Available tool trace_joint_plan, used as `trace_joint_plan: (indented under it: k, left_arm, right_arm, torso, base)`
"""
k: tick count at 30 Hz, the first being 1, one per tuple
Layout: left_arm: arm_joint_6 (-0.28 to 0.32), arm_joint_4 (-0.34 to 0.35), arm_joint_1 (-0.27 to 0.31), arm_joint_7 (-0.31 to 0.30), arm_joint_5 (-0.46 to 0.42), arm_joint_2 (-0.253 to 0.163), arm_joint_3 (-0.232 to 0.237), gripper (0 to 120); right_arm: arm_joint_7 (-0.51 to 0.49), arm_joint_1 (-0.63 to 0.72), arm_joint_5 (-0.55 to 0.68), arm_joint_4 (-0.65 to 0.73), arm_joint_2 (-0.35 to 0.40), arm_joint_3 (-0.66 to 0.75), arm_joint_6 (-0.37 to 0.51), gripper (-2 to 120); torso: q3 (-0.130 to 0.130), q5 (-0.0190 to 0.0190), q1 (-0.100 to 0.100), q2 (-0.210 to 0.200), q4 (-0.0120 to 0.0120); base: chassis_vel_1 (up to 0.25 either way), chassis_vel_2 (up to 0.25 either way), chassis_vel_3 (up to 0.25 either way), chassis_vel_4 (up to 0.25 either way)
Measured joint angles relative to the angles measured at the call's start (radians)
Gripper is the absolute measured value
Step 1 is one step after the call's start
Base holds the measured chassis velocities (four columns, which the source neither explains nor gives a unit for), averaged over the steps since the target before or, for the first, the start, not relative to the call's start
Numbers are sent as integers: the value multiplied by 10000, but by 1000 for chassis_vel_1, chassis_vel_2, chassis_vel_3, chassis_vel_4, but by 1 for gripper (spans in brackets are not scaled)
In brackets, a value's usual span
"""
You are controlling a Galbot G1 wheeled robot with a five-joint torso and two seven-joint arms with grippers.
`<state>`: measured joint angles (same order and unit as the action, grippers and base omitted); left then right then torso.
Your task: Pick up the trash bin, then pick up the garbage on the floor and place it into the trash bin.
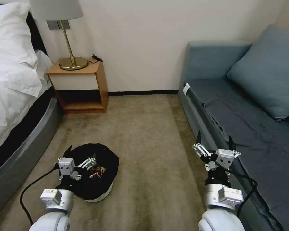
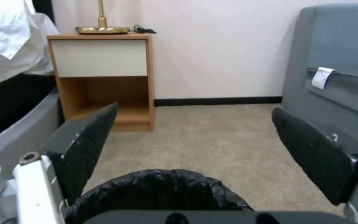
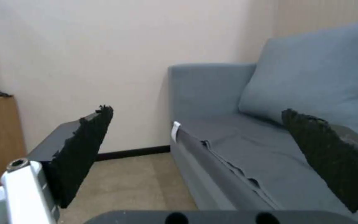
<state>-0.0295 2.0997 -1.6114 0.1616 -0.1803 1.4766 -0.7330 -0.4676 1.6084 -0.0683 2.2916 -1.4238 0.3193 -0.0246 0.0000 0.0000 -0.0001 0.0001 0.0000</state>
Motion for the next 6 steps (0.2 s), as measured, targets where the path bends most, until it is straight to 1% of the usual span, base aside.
trace_joint_plan:
  k: [6]
  left_arm:
    - [5,0,4,5,-6,0,-4,100]
  right_arm:
    - [-6,-7,11,0,4,-2,9,100]
  torso:
    - [0,0,1,-1,0]
  base:
    - [0,0,0,0]
